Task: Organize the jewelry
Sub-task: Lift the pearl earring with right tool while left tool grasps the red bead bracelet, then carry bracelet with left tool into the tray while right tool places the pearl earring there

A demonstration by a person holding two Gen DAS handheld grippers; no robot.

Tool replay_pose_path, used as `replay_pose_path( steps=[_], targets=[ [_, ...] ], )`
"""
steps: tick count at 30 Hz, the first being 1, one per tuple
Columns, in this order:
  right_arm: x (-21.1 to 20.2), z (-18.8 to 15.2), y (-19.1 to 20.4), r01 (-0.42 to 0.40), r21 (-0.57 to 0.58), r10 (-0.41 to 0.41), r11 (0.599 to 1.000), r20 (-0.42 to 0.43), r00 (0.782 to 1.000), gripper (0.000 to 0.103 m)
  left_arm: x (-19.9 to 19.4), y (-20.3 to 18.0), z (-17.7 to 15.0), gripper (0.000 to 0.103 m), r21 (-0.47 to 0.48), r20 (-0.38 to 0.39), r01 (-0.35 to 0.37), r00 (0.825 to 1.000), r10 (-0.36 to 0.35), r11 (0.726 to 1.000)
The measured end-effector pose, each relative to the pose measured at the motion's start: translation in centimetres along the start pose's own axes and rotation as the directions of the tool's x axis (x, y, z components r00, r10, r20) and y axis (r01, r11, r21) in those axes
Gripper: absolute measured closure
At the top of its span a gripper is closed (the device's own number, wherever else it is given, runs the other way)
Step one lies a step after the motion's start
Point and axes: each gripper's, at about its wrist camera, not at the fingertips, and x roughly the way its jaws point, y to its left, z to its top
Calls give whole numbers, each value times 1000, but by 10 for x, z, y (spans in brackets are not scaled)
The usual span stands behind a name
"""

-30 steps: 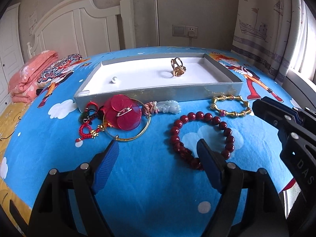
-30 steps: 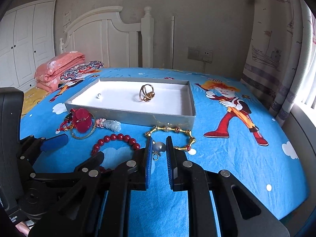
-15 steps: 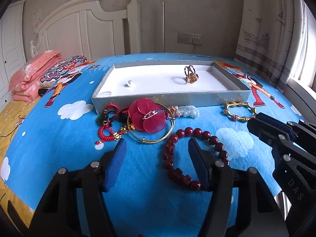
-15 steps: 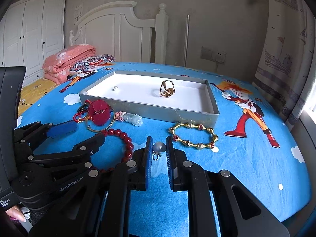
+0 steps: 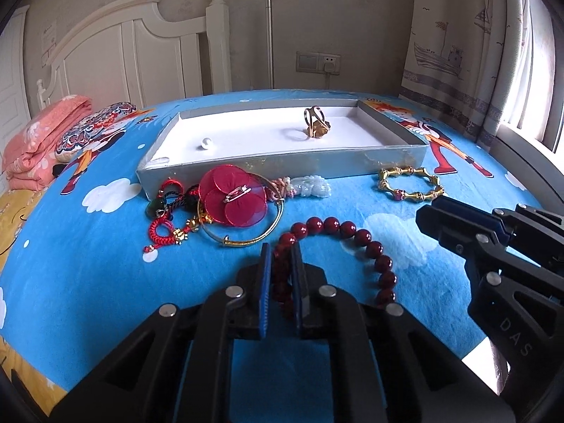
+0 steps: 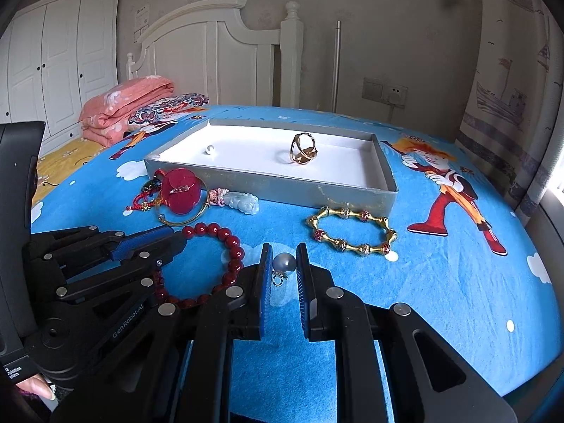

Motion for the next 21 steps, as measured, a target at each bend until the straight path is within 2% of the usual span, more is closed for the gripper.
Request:
replay_pose_path(
  steps=[10,21],
  targets=[
    [-11,0,9,-18,-11,18,1000,37,999,89,-39,1,-1,93,-10,123,-57,991,57,998],
    [-26,6,21,-21,-44,25,999,77,997,89,-74,2,-2,93,-9,194,-50,980,50,999]
  ],
)
